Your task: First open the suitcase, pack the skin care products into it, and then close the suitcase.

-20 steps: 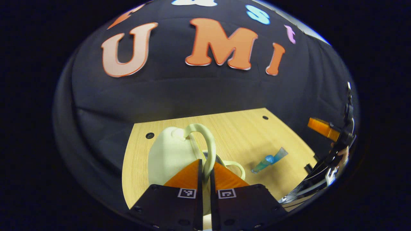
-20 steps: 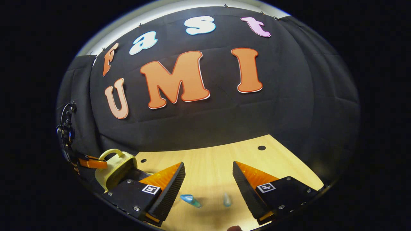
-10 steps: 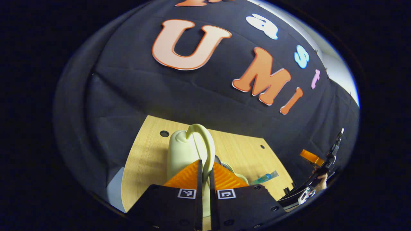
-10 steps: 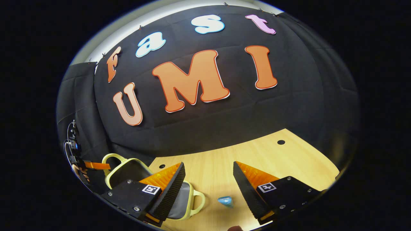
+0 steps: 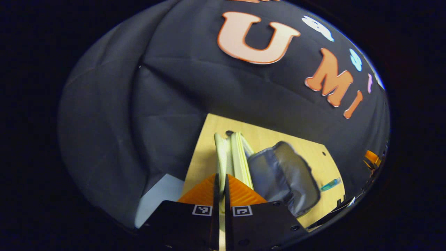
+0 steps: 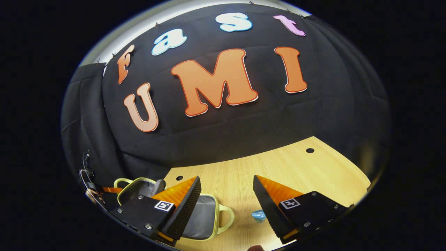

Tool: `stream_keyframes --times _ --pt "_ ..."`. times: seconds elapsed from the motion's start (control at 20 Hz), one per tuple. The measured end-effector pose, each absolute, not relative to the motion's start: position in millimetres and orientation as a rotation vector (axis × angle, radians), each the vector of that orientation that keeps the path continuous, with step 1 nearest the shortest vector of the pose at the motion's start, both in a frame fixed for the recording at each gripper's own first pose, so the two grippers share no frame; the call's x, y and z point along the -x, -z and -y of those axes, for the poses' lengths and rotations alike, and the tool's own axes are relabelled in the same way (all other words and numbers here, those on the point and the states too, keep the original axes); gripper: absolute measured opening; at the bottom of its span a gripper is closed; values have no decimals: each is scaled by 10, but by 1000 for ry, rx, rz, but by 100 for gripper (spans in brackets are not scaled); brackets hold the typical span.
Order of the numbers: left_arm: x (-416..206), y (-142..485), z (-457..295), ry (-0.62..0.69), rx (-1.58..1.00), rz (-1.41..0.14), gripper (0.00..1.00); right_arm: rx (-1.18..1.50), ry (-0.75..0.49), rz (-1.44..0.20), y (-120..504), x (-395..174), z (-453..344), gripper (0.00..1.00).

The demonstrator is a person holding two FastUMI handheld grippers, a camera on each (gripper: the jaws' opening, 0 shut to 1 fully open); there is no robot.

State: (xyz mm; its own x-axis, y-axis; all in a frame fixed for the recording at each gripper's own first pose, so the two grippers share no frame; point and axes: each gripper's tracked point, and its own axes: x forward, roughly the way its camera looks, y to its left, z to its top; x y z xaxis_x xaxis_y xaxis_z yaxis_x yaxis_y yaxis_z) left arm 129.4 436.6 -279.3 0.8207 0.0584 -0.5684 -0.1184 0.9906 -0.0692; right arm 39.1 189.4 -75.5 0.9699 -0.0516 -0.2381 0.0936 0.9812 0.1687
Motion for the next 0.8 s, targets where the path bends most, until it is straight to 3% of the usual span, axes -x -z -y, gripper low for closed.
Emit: stream_keyframes --times 0.55,0.65,0.7,0.8 --pt "-1187 4172 -5193 -266 113 -767 7 -160 132 -257 790 -311 -1745 95" --pt "-1154 4235 -5374 -330 83 -768 16 -149 148 -252 786 -301 -1705 95" --pt "-1160 4217 -5395 -337 64 -765 26 -139 151 -251 779 -294 -1685 95" --pt "-1177 4111 -5325 -342 31 -748 25 -129 152 -254 795 -280 -1662 95"
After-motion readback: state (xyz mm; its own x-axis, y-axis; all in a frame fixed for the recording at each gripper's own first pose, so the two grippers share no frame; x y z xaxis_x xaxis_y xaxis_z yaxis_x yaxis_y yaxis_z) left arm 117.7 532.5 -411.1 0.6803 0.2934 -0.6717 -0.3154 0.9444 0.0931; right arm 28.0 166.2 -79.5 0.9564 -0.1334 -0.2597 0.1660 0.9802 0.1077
